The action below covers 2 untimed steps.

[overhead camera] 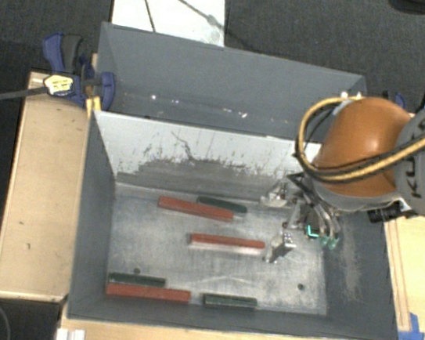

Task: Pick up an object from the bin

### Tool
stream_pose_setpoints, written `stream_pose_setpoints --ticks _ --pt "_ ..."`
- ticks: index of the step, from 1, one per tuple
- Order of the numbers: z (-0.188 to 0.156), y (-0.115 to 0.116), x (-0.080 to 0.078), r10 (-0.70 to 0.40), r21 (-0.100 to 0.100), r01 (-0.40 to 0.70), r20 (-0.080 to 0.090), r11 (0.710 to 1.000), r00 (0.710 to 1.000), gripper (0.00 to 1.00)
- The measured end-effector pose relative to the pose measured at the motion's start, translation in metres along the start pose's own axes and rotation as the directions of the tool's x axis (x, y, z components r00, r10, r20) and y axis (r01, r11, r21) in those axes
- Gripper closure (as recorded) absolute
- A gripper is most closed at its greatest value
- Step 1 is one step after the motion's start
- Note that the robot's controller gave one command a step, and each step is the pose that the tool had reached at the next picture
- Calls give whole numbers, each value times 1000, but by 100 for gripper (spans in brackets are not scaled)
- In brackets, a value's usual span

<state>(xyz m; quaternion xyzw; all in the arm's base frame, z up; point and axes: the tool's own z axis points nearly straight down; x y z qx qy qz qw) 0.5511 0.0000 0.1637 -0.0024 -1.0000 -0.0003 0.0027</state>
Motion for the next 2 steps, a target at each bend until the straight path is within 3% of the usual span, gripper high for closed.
stream_pose_setpoints --ticks 1,2 --pt "-4 0 -2 0 0 0 8 1000 1000 0" --pt "89 -4 -1 -49 1 49 14 999 999 100"
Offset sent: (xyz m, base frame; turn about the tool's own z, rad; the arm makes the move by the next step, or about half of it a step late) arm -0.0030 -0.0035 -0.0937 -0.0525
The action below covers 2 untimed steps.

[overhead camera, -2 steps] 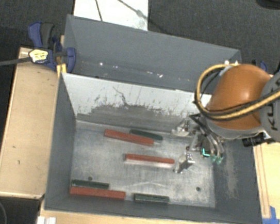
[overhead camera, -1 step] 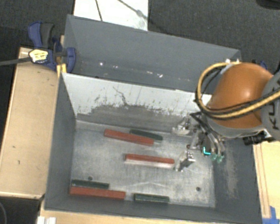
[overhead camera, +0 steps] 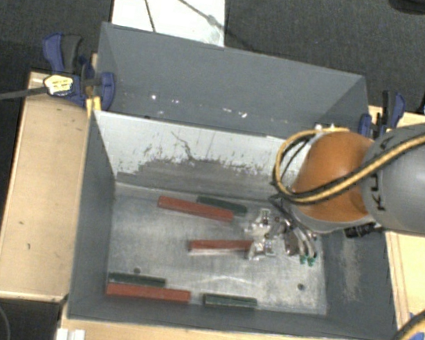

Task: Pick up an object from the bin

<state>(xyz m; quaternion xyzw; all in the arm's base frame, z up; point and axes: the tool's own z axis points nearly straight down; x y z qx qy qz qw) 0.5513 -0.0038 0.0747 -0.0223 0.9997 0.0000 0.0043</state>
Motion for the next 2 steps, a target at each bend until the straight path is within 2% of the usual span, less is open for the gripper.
stream_pose_setpoints --ticks 1,2 --pt "0 0 0 0 0 0 0 1000 1000 100" --pt "-150 -11 -12 -12 0 12 -4 1000 1000 100"
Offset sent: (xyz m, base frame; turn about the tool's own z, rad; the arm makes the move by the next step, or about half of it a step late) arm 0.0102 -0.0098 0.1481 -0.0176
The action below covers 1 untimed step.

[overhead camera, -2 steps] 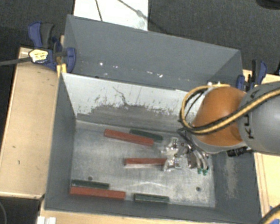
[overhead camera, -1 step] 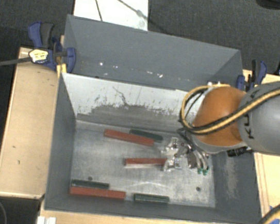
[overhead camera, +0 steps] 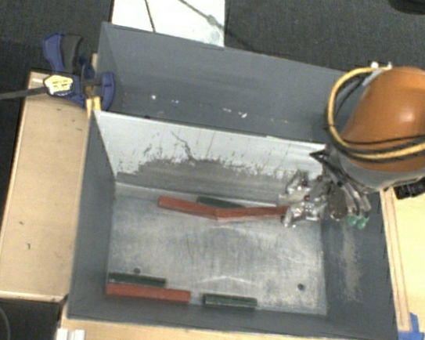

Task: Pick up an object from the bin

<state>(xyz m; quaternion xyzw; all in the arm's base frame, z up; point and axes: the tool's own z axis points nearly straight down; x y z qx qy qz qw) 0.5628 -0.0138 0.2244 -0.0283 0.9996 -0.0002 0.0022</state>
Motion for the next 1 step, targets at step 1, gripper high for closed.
stream_pose_setpoints --ticks 1 --pt "1 0 1 0 0 0 -2 1000 1000 100"
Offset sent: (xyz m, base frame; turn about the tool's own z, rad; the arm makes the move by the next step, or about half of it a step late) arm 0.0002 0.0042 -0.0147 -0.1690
